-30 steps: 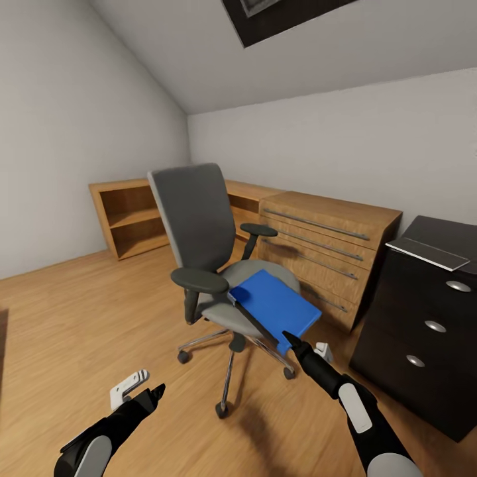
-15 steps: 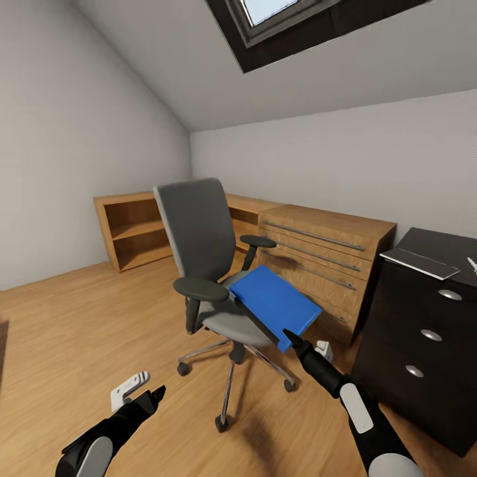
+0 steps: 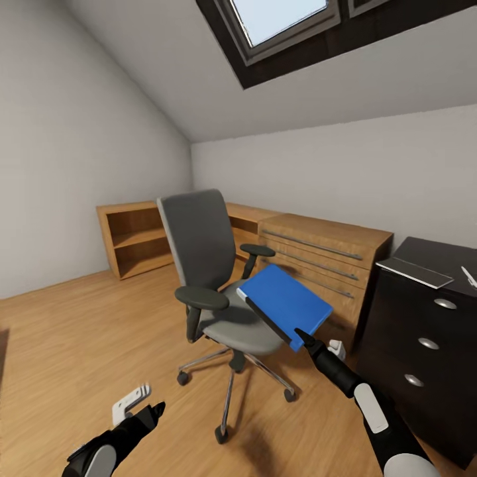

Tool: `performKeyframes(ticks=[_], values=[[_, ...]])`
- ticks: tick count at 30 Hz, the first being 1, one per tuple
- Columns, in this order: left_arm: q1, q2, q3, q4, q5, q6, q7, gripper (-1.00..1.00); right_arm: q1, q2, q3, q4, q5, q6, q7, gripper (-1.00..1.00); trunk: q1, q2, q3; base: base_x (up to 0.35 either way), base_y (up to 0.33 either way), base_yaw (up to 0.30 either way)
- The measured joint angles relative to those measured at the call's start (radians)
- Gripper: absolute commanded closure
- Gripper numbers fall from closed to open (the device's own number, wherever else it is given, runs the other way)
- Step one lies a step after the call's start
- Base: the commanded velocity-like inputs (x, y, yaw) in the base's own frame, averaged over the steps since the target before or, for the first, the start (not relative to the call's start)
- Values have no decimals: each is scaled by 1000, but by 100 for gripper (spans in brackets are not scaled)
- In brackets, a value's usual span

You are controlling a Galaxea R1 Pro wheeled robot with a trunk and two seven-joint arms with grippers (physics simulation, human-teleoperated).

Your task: In the bedroom, organize the workspace by keeping the computer under the desk, ensuring the monitor is on the desk, placing the keyboard on the desk next to the monitor, placing the mouse on the desk next to the keyboard, moving the folder from the swivel chair onto the desk next to the mouse, stacking the notebook on top of the folder with the pen on top of the notebook, and positioning the swivel chair next to the desk.

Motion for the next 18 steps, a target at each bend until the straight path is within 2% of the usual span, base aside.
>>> performKeyframes(ticks=[2, 6, 7, 8, 10, 12, 14, 16, 18], values=[[0, 0, 0, 35, 0, -1, -3, -100, 0, -13, -1, -1, -1, 0, 0, 100, -7, 14, 6, -287, 0, 0], [0, 1, -2, 110, 0, -2, -6, -100, 0, -17, -1, -2, -1, 0, 0, 100, -23, 42, 19, -283, 0, 0], [0, 1, -12, 136, -2, -2, -6, -100, 0, -17, -1, -2, -1, 1, 0, 100, -27, 49, 22, -159, 0, 0], [0, 1, -23, 152, -4, -2, -6, -100, 0, -18, -1, -2, -1, 1, 0, 100, -31, 56, 25, -102, 0, 0], [0, 4, -97, 217, -36, -2, -8, -100, 0, -18, -1, -3, -2, 1, 2, 100, -38, 70, 31, -58, 0, 0], [0, 6, -137, 255, -60, -7, -9, -100, 0, -17, 0, -4, -2, 2, 2, 100, -46, 84, 38, -30, 0, 0], [0, 7, -165, 288, -76, -27, -10, -100, 0, -17, 0, -5, -3, 2, 4, 100, -54, 98, 44, -10, 0, 0], [0, 8, -173, 315, -81, -49, -10, -100, 0, -17, 0, -5, -3, 3, 12, 100, -62, 112, 50, -4, 0, 0], [0, 6, -180, 370, -89, -126, -11, -100, 0, -18, 0, -5, -3, 7, 51, 100, -69, 126, 56, -1, 0, 0]])
